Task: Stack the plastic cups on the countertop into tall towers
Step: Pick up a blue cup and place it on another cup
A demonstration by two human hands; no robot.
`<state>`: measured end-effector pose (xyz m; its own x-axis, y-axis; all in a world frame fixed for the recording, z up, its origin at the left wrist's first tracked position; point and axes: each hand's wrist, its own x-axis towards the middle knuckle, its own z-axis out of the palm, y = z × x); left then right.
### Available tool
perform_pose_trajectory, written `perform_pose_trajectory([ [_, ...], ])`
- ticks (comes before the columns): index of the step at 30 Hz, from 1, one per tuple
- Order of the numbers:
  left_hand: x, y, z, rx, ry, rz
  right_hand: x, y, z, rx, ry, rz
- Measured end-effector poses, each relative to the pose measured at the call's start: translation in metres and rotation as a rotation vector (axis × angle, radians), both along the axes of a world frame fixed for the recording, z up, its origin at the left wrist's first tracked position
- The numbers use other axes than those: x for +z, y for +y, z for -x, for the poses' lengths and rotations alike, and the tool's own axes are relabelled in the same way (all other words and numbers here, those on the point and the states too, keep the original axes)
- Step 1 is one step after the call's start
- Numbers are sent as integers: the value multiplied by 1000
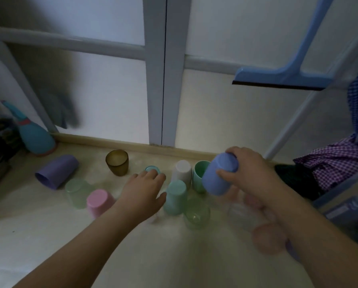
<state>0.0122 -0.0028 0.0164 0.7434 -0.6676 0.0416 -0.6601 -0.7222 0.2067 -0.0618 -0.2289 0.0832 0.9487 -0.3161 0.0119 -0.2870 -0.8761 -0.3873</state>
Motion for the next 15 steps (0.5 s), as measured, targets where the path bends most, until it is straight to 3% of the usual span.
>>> perform_pose_trajectory([
  [5, 9, 10, -3, 38, -14, 10, 13, 34, -23, 82, -96, -49],
  [15, -7, 38, -5, 119, 23, 6, -58, 68, -53, 200, 85, -119],
])
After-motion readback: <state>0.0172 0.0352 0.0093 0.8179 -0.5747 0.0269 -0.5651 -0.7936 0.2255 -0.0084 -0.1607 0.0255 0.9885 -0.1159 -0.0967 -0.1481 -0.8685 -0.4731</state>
